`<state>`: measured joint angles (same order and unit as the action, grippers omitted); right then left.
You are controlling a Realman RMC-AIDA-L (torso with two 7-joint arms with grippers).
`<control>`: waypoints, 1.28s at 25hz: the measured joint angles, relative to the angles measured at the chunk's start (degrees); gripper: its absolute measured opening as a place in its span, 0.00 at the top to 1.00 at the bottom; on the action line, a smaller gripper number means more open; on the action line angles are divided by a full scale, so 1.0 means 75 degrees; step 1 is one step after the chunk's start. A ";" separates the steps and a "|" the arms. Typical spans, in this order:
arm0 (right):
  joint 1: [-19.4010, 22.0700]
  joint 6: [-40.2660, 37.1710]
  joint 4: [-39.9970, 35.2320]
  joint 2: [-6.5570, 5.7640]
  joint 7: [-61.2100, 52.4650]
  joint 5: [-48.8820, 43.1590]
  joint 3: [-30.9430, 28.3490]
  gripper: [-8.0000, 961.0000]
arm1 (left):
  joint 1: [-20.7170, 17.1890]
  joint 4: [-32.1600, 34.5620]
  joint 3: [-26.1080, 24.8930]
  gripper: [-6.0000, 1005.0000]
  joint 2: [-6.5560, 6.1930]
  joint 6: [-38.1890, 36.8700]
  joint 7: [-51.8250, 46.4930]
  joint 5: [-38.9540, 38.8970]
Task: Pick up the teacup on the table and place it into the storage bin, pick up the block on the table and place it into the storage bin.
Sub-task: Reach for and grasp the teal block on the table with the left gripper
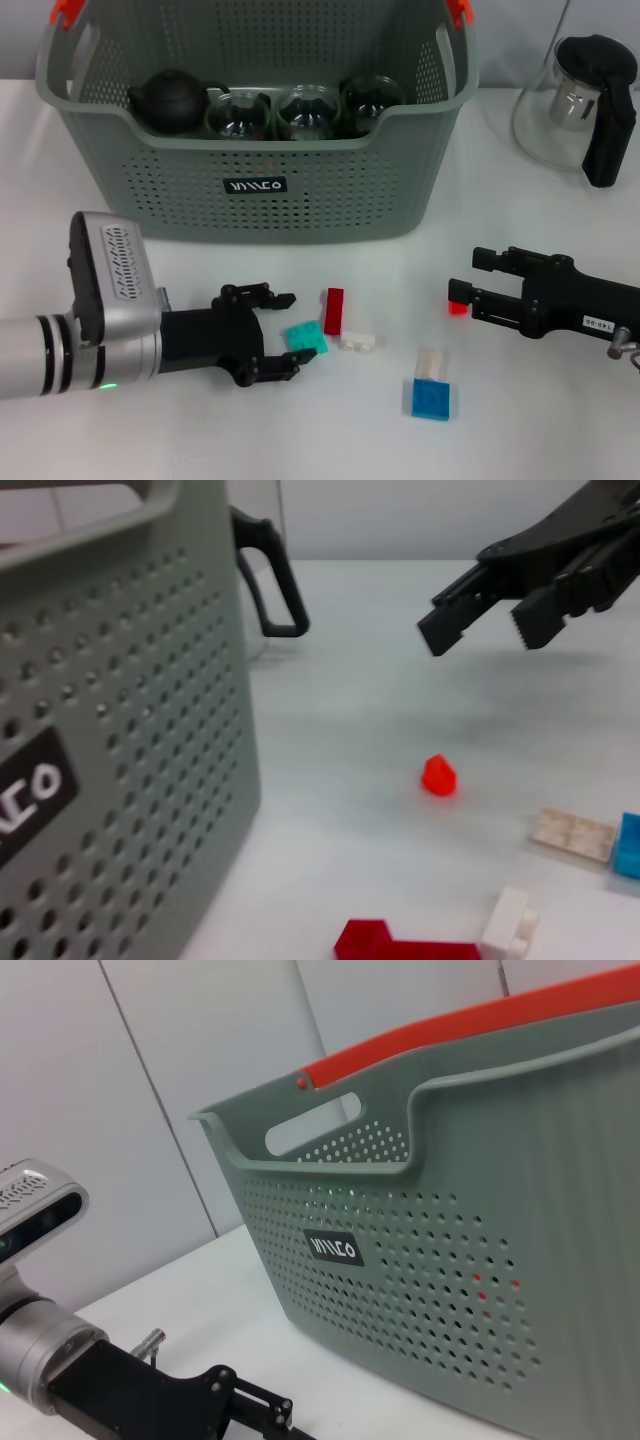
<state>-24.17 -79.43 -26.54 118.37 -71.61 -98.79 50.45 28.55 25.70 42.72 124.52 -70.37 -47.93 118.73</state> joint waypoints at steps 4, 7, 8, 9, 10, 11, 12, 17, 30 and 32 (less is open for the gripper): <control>0.0000 -0.0009 0.0000 -0.0008 -0.0017 0.0006 0.0000 0.26 | -0.0073 0.0129 -0.0045 0.28 -0.0009 -0.0097 -0.0036 0.0000; -0.0004 -0.0010 0.0000 -0.0009 -0.0019 0.0007 0.0000 0.26 | -0.0072 0.0109 -0.0025 0.28 -0.0009 -0.0112 -0.0040 0.0003; -0.0009 -0.0007 0.0000 -0.0009 -0.0020 0.0007 0.0000 0.26 | -0.0065 0.0098 -0.0017 0.28 -0.0007 -0.0113 -0.0041 0.0007; -0.0015 -0.0004 0.0000 -0.0009 -0.0020 0.0007 0.0000 0.26 | -0.0048 0.0071 -0.0008 0.28 -0.0004 -0.0114 -0.0043 0.0015; -0.0018 -0.0001 0.0000 -0.0009 -0.0021 0.0007 0.0000 0.26 | -0.0033 0.0049 -0.0003 0.28 -0.0004 -0.0115 -0.0053 0.0028; -0.0024 0.0000 0.0000 -0.0009 -0.0024 0.0006 0.0000 0.26 | -0.0021 0.0031 0.0000 0.28 -0.0006 -0.0116 -0.0067 0.0043; -0.0028 0.0001 0.0000 -0.0009 -0.0027 0.0006 0.0000 0.26 | -0.0014 0.0014 0.0004 0.28 -0.0009 -0.0117 -0.0111 0.0051; -0.0036 0.0005 0.0000 -0.0015 -0.0035 0.0005 0.0000 0.26 | 0.0017 0.0007 0.0011 0.28 -0.0010 -0.0095 -0.0337 0.0062; -0.0071 0.0020 0.0000 -0.0021 -0.0037 0.0002 0.0000 0.26 | 0.0075 -0.0022 0.0090 0.36 -0.0010 0.0067 -0.0671 0.0099; -0.0064 0.0021 0.0000 -0.0021 -0.0035 0.0000 0.0000 0.26 | 0.0075 -0.0030 0.0175 0.39 -0.0009 0.0101 -0.0672 0.0099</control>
<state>-24.65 -79.28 -26.54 118.21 -71.88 -98.79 50.45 29.11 25.47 44.03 124.45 -69.61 -52.97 119.47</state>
